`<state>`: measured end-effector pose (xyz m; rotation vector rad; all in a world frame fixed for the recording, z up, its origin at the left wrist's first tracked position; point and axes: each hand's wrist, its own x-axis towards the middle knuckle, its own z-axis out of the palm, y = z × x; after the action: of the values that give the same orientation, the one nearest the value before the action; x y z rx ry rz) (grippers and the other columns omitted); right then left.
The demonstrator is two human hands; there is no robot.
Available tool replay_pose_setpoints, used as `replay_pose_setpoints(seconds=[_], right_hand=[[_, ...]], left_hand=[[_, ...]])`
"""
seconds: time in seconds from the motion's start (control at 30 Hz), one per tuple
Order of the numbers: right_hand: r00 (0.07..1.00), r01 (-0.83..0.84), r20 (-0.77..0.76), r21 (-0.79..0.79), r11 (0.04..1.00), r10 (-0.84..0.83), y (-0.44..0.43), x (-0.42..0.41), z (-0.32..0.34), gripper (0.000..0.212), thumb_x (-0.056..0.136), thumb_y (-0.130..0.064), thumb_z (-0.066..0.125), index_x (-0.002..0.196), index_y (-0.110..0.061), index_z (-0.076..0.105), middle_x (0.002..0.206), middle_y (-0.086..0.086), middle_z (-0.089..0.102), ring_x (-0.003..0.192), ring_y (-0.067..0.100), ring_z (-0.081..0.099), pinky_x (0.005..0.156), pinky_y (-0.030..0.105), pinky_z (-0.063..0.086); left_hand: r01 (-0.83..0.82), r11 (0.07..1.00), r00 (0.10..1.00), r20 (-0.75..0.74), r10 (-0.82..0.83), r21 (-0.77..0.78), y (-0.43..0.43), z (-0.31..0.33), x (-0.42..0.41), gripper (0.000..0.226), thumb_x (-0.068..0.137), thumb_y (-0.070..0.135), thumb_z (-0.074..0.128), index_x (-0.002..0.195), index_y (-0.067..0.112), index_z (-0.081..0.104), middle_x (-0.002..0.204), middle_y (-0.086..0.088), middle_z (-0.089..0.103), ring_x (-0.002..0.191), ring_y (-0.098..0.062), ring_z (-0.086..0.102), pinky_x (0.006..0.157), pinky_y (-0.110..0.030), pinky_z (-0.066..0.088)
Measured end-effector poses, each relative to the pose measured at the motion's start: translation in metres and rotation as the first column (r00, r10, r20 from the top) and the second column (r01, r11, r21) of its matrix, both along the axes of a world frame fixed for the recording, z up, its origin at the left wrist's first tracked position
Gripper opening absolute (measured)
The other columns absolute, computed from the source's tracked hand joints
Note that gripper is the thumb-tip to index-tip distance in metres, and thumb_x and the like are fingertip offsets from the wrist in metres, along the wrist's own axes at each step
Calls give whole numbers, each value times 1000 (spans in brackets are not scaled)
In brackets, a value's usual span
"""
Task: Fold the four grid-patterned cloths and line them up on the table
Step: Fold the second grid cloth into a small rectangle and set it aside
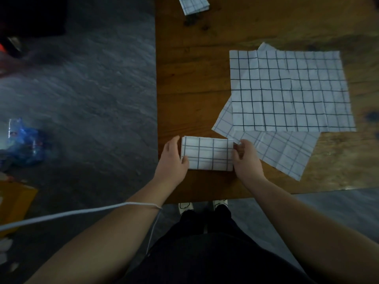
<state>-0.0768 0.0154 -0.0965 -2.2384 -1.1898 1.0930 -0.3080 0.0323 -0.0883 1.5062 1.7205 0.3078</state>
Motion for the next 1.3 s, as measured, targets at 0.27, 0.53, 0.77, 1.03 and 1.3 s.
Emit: replay_pose_setpoints(seconds=[0.27,0.53,0.77,1.03,1.3], right_hand=[[561,-769,428,-48,637,709,-65,-2,-16,52,99,-27,38,150,-20,43,157,2,42,149,19,29,124,42,19],[547,-762,437,-95,641,715,-57,6,-27,57,97,-36,28,151,-21,41,159,0,38,150,16,25,125,42,12],[436,-832,381,-175,527,815,-54,7,-30,68,96,-47,10,161,-28,8,169,-7,3,154,12,-10,126,42,-2],[418,-809,480,-189,556,771,-77,14,-38,63,102,-44,27,161,-25,15,168,-2,11,156,18,1,124,48,6],[512,-745,447,-193,638,733,-78,24,-35,65,100,-45,15,161,-25,6,167,-8,2,154,9,-5,126,41,-1]], left_hand=[[682,729,682,-410,-606,55,-47,-21,22,65,105,32,37,161,19,7,170,-4,1,155,-20,-10,123,-39,-8],[641,759,702,-487,-520,114,-43,-34,20,62,103,36,39,160,18,22,167,-7,20,155,-24,10,122,-40,7],[774,633,545,-512,-664,4,-49,-47,17,73,104,49,28,161,13,2,169,-10,-2,155,-26,-10,125,-47,-5],[757,653,562,-535,-630,26,-74,-59,18,75,101,51,33,161,11,13,169,-11,10,156,-28,3,124,-47,-2],[650,758,680,-490,-546,57,-76,-56,-4,65,102,45,27,162,21,14,169,-1,12,156,-18,5,125,-45,7]])
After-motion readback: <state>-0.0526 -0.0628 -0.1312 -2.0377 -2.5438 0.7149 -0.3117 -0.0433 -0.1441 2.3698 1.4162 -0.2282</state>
